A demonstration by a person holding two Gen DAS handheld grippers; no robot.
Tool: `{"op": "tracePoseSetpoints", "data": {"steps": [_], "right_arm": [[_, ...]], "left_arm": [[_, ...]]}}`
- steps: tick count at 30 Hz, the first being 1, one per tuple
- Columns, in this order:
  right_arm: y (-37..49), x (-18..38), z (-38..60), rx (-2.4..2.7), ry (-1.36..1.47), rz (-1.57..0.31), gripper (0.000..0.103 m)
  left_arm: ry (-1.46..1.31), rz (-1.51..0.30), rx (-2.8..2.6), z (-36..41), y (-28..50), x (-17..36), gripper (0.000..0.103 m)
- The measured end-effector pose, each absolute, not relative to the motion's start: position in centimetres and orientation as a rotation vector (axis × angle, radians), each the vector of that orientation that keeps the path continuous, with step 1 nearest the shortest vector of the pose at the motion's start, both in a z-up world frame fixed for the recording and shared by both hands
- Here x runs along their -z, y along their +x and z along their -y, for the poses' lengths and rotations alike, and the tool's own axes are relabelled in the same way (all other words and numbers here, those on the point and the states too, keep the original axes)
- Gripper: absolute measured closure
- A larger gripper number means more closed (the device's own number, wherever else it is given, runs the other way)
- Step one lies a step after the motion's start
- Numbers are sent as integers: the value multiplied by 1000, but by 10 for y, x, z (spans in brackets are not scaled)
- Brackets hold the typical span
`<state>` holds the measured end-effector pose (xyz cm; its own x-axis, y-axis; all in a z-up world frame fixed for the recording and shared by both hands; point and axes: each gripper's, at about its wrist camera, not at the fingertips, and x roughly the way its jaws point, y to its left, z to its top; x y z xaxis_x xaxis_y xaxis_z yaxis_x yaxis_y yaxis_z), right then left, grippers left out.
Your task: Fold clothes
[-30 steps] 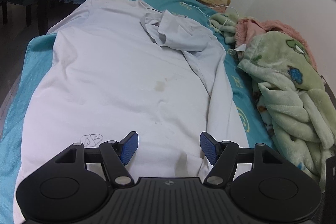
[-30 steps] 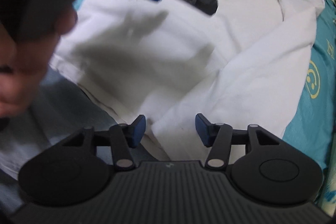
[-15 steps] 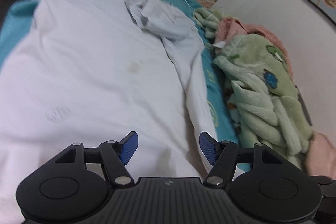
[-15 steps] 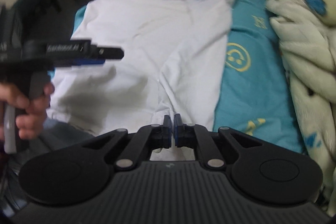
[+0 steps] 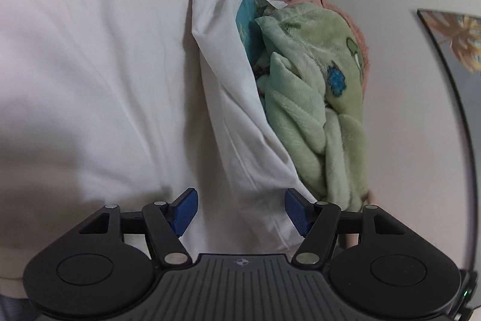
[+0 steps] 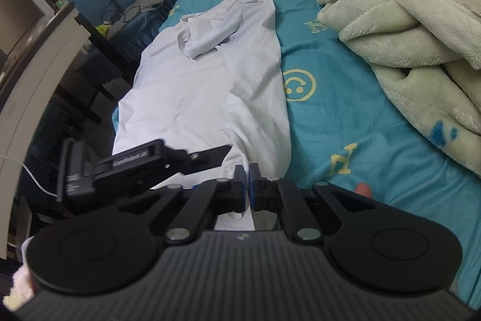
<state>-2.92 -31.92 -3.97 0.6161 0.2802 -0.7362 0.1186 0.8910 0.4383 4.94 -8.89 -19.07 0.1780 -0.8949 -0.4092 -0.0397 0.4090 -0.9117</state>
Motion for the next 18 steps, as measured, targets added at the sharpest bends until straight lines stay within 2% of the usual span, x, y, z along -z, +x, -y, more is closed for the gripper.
{"op": "tracePoseSetpoints", "data": {"steps": [2, 3, 4, 6, 7, 8, 9, 16, 17, 18], "right_arm": [[-28, 41, 320, -105, 481, -908, 98], [-28, 42, 320, -110, 482, -907, 98], [-28, 42, 319, -112, 477, -906, 98], [-27, 43, 317, -117, 460, -909, 98], [-25, 44, 316, -120, 452, -912, 98], [-24, 44, 316, -120, 447, -915, 97], [-24, 45, 315, -119, 444, -918, 97], [-28, 41, 314, -115, 454, -894, 97], [-30, 40, 316, -125, 478, -877, 98], [-32, 39, 319, -132, 502, -863, 98]], "left_arm": [[-1026, -1246, 777, 94, 51, 198, 42], [-1042, -1238, 783, 95, 50, 199, 51], [-1053, -1230, 788, 95, 50, 200, 56], [-1071, -1214, 804, 92, 51, 198, 76], [-1074, -1204, 815, 91, 51, 197, 82], [-1076, -1194, 825, 90, 51, 195, 95], [-1071, -1184, 833, 91, 52, 192, 101], [-1066, -1167, 824, 71, 44, 176, 102], [-1078, -1173, 814, 66, 42, 176, 97], [-1080, -1189, 797, 64, 39, 177, 86]]}}
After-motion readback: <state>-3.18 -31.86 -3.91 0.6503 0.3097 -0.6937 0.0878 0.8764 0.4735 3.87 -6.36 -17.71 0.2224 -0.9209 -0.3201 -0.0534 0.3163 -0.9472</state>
